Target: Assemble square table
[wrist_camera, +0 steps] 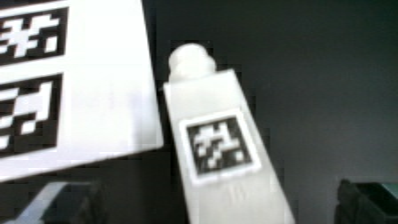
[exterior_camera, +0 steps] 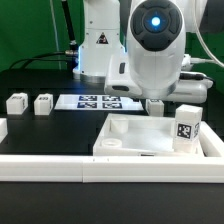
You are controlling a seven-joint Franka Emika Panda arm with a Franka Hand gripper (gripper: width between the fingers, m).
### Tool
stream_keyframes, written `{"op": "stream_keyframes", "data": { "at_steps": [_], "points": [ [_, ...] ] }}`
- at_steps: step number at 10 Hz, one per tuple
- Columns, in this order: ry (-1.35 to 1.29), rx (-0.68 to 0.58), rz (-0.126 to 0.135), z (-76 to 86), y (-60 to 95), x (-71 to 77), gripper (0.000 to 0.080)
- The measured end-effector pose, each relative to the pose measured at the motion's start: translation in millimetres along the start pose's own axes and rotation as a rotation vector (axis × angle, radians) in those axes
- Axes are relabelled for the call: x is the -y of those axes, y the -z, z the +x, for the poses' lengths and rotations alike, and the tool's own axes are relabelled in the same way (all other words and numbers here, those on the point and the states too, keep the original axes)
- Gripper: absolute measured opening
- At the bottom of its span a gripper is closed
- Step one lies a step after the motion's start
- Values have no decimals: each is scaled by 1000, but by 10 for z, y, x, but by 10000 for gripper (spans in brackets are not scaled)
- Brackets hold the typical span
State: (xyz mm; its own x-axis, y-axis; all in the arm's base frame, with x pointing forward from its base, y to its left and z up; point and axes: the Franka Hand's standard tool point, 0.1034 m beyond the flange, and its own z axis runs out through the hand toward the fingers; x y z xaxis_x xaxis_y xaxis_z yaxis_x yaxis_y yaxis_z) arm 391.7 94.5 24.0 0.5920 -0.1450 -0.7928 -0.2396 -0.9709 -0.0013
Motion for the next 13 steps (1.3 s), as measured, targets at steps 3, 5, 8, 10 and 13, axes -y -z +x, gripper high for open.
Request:
{"op": "stream_keyframes", "data": {
  "at_steps": [3,5,8,10,13],
  "points": [
    [-4,-1,1,8,12,-26,648],
    [-6,-1,3,12,16,-38,648],
    [-30,14,1,15,-61,-31,648],
    [-52,45,10,35,-210,25,648],
    [-55,42,9,47,-195,-11,637]
  ]
}}
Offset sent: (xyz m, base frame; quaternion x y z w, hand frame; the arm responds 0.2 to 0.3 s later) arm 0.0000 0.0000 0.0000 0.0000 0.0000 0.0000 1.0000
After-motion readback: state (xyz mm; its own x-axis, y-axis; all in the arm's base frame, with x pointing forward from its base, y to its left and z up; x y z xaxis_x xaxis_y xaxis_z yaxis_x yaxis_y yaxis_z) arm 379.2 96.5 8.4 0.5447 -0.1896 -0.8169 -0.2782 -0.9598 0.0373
